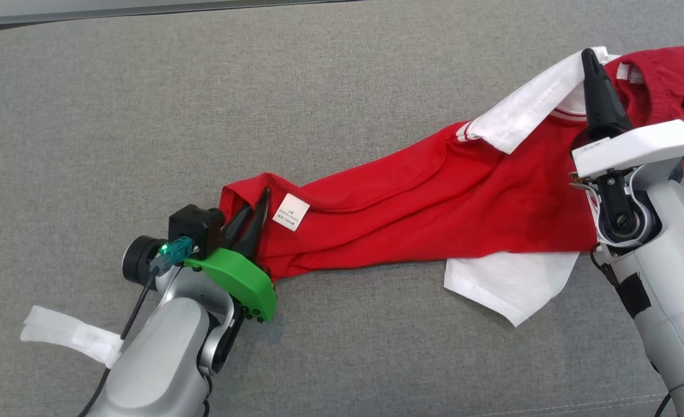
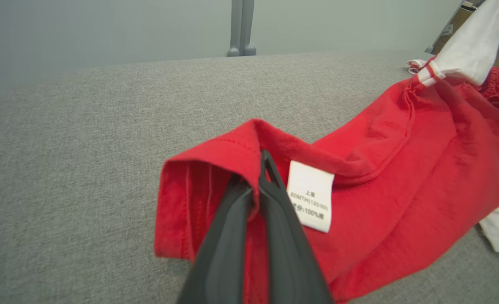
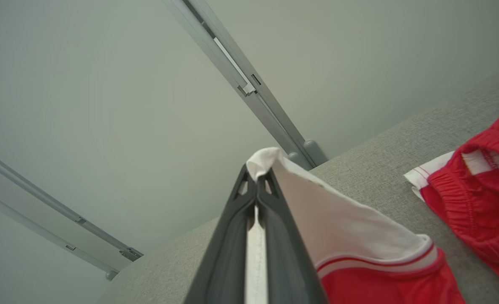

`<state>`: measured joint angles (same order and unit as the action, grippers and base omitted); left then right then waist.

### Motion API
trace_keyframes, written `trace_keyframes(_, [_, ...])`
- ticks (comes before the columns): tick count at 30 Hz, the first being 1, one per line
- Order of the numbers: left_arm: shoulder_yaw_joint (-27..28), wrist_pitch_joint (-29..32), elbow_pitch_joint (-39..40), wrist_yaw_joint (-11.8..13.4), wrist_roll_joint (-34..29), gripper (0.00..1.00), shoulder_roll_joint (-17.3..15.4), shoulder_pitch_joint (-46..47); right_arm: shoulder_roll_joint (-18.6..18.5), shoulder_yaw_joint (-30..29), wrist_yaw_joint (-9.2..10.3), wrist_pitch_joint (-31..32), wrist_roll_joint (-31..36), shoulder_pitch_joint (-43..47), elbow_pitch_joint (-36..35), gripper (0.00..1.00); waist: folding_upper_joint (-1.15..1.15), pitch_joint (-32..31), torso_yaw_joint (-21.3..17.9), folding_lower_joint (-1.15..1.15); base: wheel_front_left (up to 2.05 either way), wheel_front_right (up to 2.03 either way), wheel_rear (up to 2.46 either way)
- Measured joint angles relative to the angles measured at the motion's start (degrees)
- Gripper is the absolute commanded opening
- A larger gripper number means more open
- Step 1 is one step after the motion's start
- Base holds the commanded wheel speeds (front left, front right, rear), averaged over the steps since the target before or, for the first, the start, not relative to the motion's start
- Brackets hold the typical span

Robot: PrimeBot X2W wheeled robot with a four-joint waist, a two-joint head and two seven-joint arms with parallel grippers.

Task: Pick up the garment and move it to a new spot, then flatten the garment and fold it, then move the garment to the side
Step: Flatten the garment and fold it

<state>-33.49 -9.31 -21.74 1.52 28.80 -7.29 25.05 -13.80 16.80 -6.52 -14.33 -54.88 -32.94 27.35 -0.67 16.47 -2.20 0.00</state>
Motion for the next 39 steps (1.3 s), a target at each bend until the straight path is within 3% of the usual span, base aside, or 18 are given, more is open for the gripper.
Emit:
trace_keyframes(5, [1.0,-1.7,1.0,-0.4,0.6,0.00,0.6,0.1,-0.4,-0.8,-0.01,0.0,0.0,0.0,0.0,0.00,0.00,-0.3,0.2,0.00,0.00,0.00,0.00])
trace_keyframes(13, [6.7,-3.2,6.6,-2.6,7.1,0.00,0.6,0.1,-2.5,-4.1,-0.03,-0.1,1.4,-0.1,-3.3,0.00,0.00,-2.3,1.0,0.00,0.00,0.00,0.00])
trace_keyframes(20, [11.5,-3.0,12.9,-5.1,11.5,0.00,-3.5,0.5,-4.8,-9.3,-0.27,-0.2,4.1,-2.8,-11.5,0.00,0.00,-5.1,1.1,0.00,0.00,0.00,0.00])
trace_keyframes(24, [14.4,-1.2,16.9,-6.1,13.7,0.00,-6.3,4.4,-4.9,-10.2,-0.54,-0.3,6.5,-3.7,-16.2,0.00,0.00,-7.1,0.9,0.00,0.00,0.00,0.00])
trace_keyframes(28, [16.9,2.3,19.9,-6.6,18.7,0.00,-6.8,7.6,-4.8,-8.7,-0.54,-0.3,8.1,-4.2,-19.1,0.00,0.00,-9.3,0.4,0.00,0.00,0.00,0.00])
trace_keyframes(33, [17.6,5.6,23.5,-6.6,18.8,0.00,-11.1,9.2,-4.4,-8.3,-0.54,-0.3,8.8,-4.2,-23.0,0.00,0.00,-12.1,-0.7,0.00,0.00,0.00,0.00])
trace_keyframes(39, [19.1,4.9,32.4,-6.6,18.6,0.00,-11.5,10.8,-4.4,-13.8,-0.54,-0.4,9.0,-4.1,-30.1,0.00,0.00,-15.3,-2.2,0.00,0.00,0.00,0.00])
